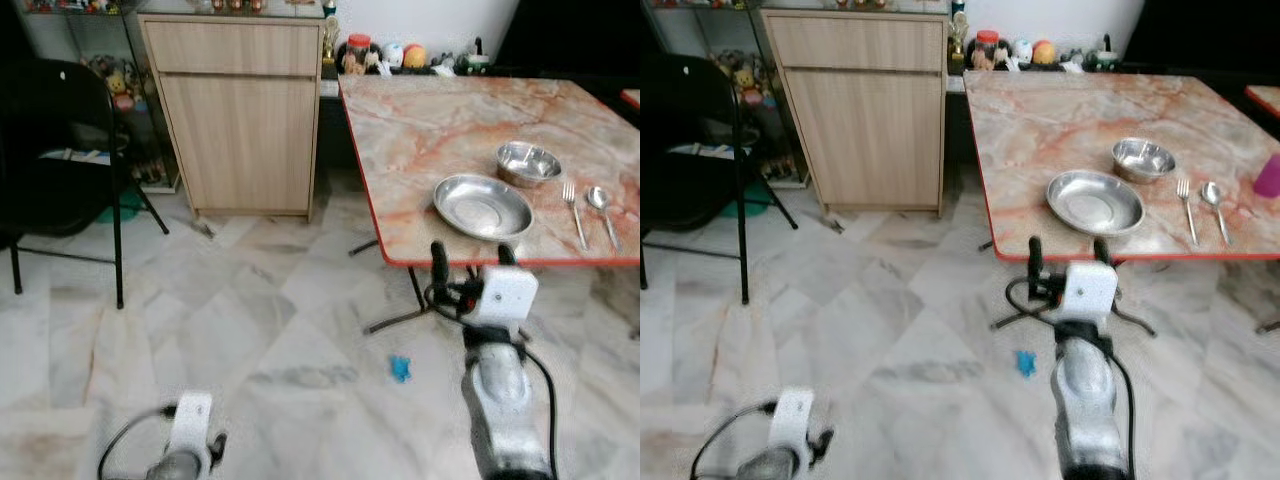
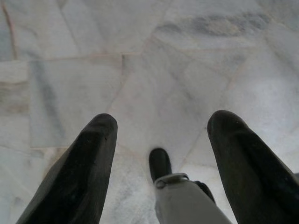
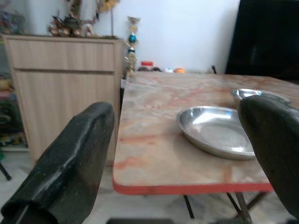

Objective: Setting the table

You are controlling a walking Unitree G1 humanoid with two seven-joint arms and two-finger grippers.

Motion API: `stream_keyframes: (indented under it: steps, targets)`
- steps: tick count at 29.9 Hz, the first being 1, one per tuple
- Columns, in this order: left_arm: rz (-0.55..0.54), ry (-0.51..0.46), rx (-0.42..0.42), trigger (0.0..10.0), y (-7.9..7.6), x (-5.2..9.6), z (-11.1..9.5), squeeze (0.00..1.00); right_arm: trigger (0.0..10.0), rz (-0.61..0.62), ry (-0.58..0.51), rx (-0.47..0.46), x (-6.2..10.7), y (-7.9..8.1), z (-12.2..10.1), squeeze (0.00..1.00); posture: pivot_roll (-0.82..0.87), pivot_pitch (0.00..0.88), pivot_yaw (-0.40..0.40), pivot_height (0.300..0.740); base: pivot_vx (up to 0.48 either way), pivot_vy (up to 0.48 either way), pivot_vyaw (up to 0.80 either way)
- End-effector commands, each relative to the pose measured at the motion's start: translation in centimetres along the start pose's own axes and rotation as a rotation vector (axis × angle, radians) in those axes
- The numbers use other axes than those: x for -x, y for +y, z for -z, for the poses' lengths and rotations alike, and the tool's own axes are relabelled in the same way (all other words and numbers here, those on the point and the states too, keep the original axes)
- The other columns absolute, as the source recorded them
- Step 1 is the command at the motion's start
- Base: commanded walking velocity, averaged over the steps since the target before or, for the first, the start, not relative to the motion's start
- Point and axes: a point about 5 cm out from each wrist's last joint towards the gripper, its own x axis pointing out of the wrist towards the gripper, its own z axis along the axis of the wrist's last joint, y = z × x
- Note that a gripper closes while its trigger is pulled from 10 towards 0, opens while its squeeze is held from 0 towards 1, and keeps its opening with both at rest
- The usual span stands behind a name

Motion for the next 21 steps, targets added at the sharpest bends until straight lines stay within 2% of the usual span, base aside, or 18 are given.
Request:
stream_keyframes:
  steps: [1, 13, 21]
  targets:
    - [0.014, 0.009, -0.012, 10.0, -0.59, 0.01, 0.26, 0.00, 10.0, 0.039, -0.014, 0.012, -0.34, -1.08, -0.58, 0.00, 0.02, 0.000, -0.046, 0.740, 0.000, -0.334, 0.00]
    - [0.020, 0.012, -0.035, 10.0, -0.54, 0.03, 0.34, 0.00, 10.0, 0.044, -0.014, 0.008, -0.35, -1.02, -0.76, 0.00, 0.02, 0.000, -0.036, 0.740, 0.000, -0.324, 0.00]
    - [0.024, 0.008, -0.016, 10.0, -0.55, 0.05, 0.35, 0.00, 10.0, 0.039, -0.001, 0.007, -0.25, -0.96, -0.60, 0.00, 0.02, 0.000, -0.037, 0.740, 0.000, 0.000, 0.00]
